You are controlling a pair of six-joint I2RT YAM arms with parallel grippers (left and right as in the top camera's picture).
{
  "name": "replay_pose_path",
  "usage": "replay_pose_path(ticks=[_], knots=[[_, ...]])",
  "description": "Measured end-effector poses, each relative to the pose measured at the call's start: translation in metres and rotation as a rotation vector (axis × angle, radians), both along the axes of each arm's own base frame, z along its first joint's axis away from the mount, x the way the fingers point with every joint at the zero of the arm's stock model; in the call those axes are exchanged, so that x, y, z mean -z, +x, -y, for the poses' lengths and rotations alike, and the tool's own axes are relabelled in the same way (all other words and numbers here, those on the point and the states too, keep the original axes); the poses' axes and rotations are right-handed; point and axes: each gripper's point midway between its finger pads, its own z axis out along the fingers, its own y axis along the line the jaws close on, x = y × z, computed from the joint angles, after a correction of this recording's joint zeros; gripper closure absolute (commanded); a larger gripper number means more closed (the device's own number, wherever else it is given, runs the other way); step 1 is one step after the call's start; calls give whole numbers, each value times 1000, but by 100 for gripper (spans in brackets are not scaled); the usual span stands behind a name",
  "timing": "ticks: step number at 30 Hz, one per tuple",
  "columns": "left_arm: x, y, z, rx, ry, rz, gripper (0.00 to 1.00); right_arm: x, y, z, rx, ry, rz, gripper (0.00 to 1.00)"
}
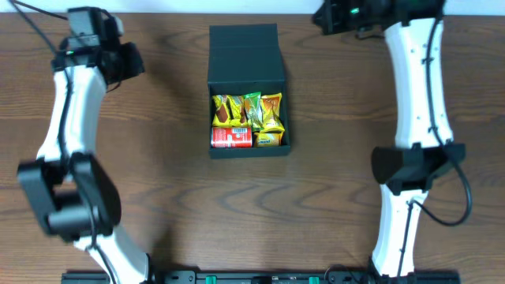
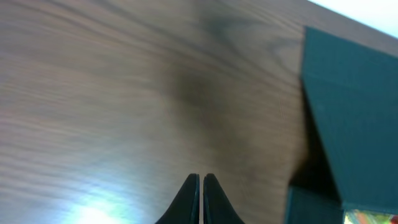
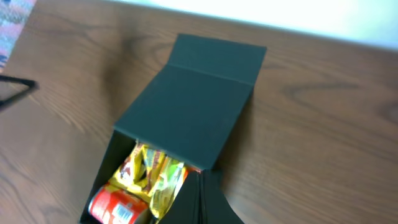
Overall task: Pack container
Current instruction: 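Push the packets down inside the box with the right gripper, then move both grippers to the back edge of the box lid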
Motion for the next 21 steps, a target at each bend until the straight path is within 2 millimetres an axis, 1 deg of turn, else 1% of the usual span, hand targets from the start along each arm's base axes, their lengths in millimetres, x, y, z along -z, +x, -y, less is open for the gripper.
replay_pose_path(ticks=[2,5,7,8,9,10,12,13,15,17,19,21], knots=[[26,12,13,27,-90,-12,94,32,11,-1,9,46,-66,99],[64,28,37,51,-240,-28,95,107,16,-21,3,106,-213,98],[81,38,54,66,-325,-29,94,137,16,-33,1,134,-262,98],[87,40,62,74,-347,-40,94,145,14,-38,-1,150,-276,98],[96,44,73,84,-377,-62,94,148,16,-42,-4,172,-274,99],[100,48,83,94,-394,-72,94,150,18,-45,-4,190,-267,98],[101,57,95,112,-405,-72,95,154,22,-47,1,212,-260,99],[99,67,107,124,-412,-59,95,157,22,-47,5,220,-265,99],[90,80,120,135,-423,-37,94,161,24,-45,13,230,-265,99],[80,92,134,140,-440,-14,95,159,28,-44,17,246,-252,99],[73,102,143,133,-462,-3,94,154,33,-42,16,273,-233,99],[72,110,148,117,-487,-3,95,150,40,-36,20,314,-217,99]])
